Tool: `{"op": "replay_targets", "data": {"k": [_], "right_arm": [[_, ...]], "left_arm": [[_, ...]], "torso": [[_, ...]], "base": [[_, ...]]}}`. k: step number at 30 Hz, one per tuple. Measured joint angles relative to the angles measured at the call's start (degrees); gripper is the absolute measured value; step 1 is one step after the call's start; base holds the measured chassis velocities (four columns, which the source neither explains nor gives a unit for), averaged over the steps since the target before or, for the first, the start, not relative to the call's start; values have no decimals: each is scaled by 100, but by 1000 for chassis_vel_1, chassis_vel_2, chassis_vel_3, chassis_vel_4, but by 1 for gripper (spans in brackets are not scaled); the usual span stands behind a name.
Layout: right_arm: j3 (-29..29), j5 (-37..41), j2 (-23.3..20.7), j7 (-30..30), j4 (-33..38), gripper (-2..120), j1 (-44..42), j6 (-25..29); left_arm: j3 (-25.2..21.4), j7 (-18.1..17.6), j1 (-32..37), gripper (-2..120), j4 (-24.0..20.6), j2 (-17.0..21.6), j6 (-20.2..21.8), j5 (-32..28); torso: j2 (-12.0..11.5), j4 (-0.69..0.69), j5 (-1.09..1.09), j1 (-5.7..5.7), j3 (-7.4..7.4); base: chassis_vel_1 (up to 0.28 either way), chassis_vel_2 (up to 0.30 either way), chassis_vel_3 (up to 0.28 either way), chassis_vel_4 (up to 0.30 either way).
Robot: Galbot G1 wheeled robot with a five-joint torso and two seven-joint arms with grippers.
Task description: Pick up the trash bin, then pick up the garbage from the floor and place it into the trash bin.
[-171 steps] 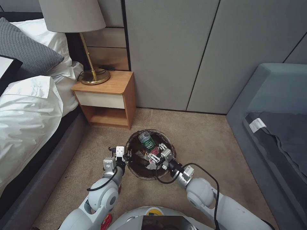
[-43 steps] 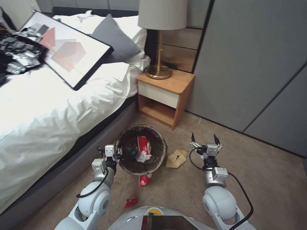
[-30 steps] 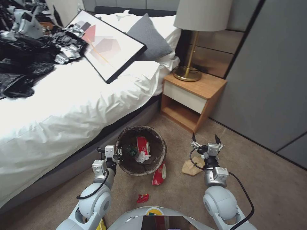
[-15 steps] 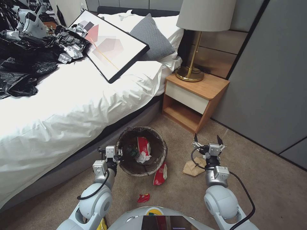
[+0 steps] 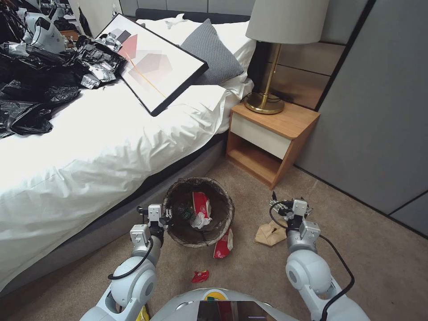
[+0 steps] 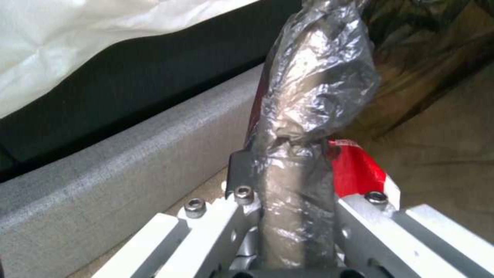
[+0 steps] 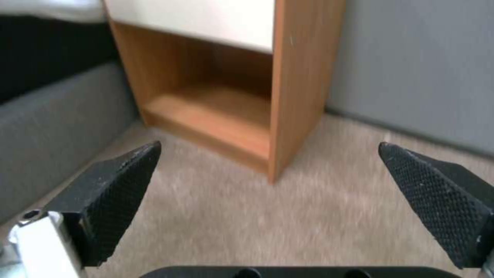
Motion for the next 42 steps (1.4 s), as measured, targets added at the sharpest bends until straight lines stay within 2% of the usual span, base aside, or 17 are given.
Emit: {"op": "replay_targets", "data": {"k": [7, 10, 13, 26, 29, 42], "right_arm": [[-51, 1014, -201, 261, -128, 100, 275, -565], [-91, 1721, -275, 518, -342, 100, 545, -979], [-119, 2037, -302, 627, -553, 100, 691, -1162], [-134, 2846, -215, 677, -1081, 100, 874, -1374], [-105, 3279, -171, 756, -1305, 100, 954, -1520], [-137, 3295, -66, 687, -2617, 100, 1295, -1411]], "left_arm": [[15, 5, 1, 3, 0, 3, -10, 3], [39, 9, 1, 3, 4, -2, -13, 21], [58, 14, 10, 3, 16, -4, -17, 39], [121, 20, -47, 3, 105, -21, -22, 54], [193, 18, -106, 3, 158, -30, -19, 54], [315, 8, -216, 3, 226, 33, -4, 20]], "torso": [[0, 0, 0, 0, 0], [0, 1, 1, 0, 0], [0, 1, 1, 0, 1], [0, 0, 0, 0, 1], [0, 0, 0, 0, 0], [0, 0, 0, 0, 0]], "base": [[0, 0, 0, 0], [0, 0, 0, 0], [0, 0, 0, 0], [0, 0, 0, 0], [0, 0, 0, 0], [0, 0, 0, 0]]}}
